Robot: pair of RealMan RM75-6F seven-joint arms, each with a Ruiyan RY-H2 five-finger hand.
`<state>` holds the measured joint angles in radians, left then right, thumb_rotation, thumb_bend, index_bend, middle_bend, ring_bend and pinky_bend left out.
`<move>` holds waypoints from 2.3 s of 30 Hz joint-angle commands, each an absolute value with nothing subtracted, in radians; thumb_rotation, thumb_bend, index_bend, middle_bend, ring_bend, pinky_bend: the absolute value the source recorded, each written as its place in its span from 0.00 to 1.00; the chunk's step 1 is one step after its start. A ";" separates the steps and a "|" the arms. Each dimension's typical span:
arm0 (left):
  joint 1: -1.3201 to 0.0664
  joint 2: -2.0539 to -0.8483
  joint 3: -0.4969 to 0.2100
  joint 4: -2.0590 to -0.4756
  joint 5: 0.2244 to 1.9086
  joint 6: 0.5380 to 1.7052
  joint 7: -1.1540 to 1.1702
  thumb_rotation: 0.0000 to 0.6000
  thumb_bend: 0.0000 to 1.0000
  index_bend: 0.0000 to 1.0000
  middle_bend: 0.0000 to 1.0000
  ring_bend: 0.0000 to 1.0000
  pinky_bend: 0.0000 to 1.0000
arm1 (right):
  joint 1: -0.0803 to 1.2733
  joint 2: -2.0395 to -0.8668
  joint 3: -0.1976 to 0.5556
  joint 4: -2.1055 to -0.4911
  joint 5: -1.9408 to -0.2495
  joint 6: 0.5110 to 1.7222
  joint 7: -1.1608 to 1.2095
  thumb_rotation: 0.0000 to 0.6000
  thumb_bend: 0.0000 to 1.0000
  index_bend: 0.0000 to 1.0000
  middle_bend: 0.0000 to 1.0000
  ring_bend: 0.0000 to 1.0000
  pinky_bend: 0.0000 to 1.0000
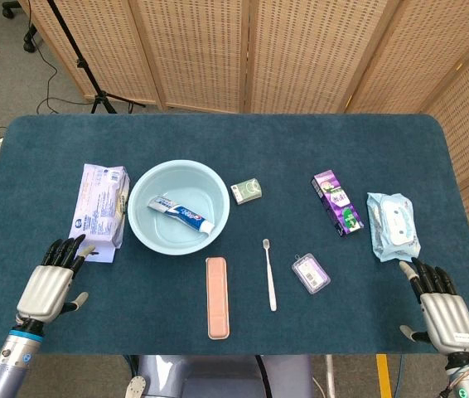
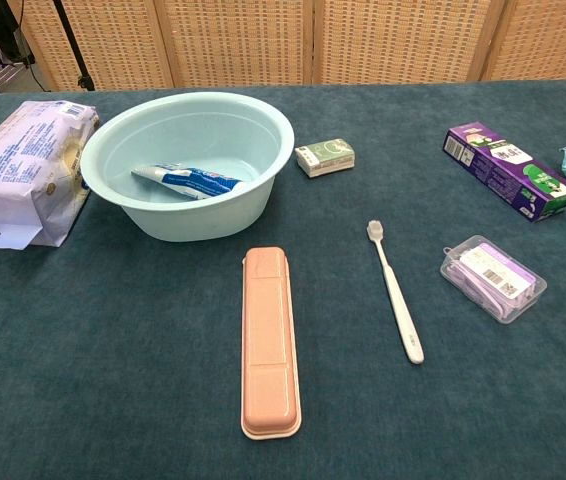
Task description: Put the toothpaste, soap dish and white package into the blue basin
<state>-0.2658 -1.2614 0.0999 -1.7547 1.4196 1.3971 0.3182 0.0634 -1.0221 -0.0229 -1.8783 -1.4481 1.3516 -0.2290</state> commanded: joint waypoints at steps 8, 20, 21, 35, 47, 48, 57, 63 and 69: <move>-0.230 -1.269 0.094 -1.686 1.434 1.394 0.225 1.00 0.24 0.16 0.00 0.00 0.03 | 0.065 -1.097 -0.001 -1.827 -1.492 1.402 -0.224 1.00 0.10 0.03 0.00 0.00 0.00; -0.221 -1.264 0.083 -1.689 1.450 1.373 0.213 1.00 0.24 0.16 0.00 0.00 0.03 | 0.191 -1.086 0.044 -1.904 -1.349 1.174 -0.233 1.00 0.05 0.03 0.00 0.00 0.00; -0.220 -1.263 0.082 -1.691 1.452 1.372 0.210 1.00 0.24 0.16 0.00 0.00 0.03 | 0.207 -1.082 0.052 -1.916 -1.323 1.148 -0.235 1.00 0.05 0.03 0.00 0.00 0.00; -0.212 -1.230 0.081 -1.707 1.494 1.353 0.125 1.00 0.24 0.16 0.00 0.00 0.03 | 0.360 -1.206 0.064 -2.033 -0.986 1.107 -0.625 1.00 0.05 0.05 0.00 0.00 0.00; -0.205 -1.217 0.079 -1.717 1.518 1.346 0.103 1.00 0.24 0.16 0.00 0.00 0.03 | 0.447 -1.304 0.066 -2.055 -0.883 1.147 -0.741 1.00 0.05 0.05 0.00 0.00 0.00; -0.204 -1.217 0.078 -1.718 1.519 1.346 0.102 1.00 0.24 0.16 0.00 0.00 0.03 | 0.455 -1.309 0.068 -2.054 -0.877 1.150 -0.749 1.00 0.05 0.05 0.00 0.00 0.00; -0.203 -1.218 0.075 -1.715 1.523 1.335 0.099 1.00 0.24 0.16 0.00 0.00 0.03 | 0.513 -1.348 0.077 -2.036 -0.815 1.154 -0.786 1.00 0.05 0.05 0.00 0.00 0.00; -0.201 -1.221 0.075 -1.714 1.528 1.331 0.105 1.00 0.24 0.16 0.00 0.00 0.03 | 0.571 -1.377 0.101 -1.980 -0.739 1.105 -0.773 1.00 0.05 0.05 0.00 0.00 0.00; -0.201 -1.226 0.073 -1.710 1.526 1.319 0.110 1.00 0.24 0.16 0.00 0.00 0.03 | 0.614 -1.399 0.110 -1.934 -0.700 1.084 -0.759 1.00 0.05 0.05 0.00 0.00 0.00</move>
